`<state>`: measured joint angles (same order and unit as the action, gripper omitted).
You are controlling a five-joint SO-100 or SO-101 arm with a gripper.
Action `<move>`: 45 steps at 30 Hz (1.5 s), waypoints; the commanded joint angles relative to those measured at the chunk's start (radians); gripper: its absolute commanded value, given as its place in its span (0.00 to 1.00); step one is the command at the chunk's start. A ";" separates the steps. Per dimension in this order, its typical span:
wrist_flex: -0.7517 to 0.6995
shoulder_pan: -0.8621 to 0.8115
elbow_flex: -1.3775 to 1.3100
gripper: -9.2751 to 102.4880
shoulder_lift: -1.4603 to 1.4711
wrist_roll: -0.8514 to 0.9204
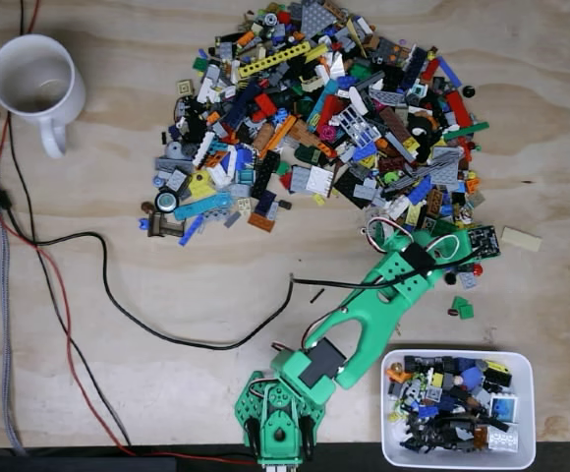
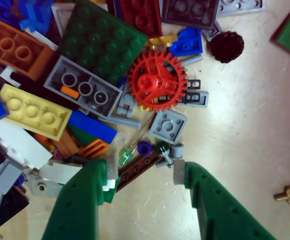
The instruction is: Find the closest Lego and put it in the bin.
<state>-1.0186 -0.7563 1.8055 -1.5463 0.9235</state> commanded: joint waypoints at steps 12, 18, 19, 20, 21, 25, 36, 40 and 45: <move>-0.038 -0.064 -0.371 0.21 0.193 -0.043; -0.041 -0.063 -0.407 0.21 0.249 -0.055; -0.040 -0.063 -0.411 0.20 0.255 -0.060; -0.037 -0.063 -0.413 0.20 0.258 -0.064; -0.035 -0.061 -0.413 0.20 0.261 -0.064; -0.035 -0.060 -0.417 0.18 0.264 -0.071; -0.020 -0.063 -0.423 0.12 0.275 -0.069; -0.021 -0.060 -0.433 0.10 0.273 -0.067; -0.126 -0.029 -0.565 0.10 0.213 -0.100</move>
<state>-1.0845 -0.8099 1.4067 -1.2533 0.8422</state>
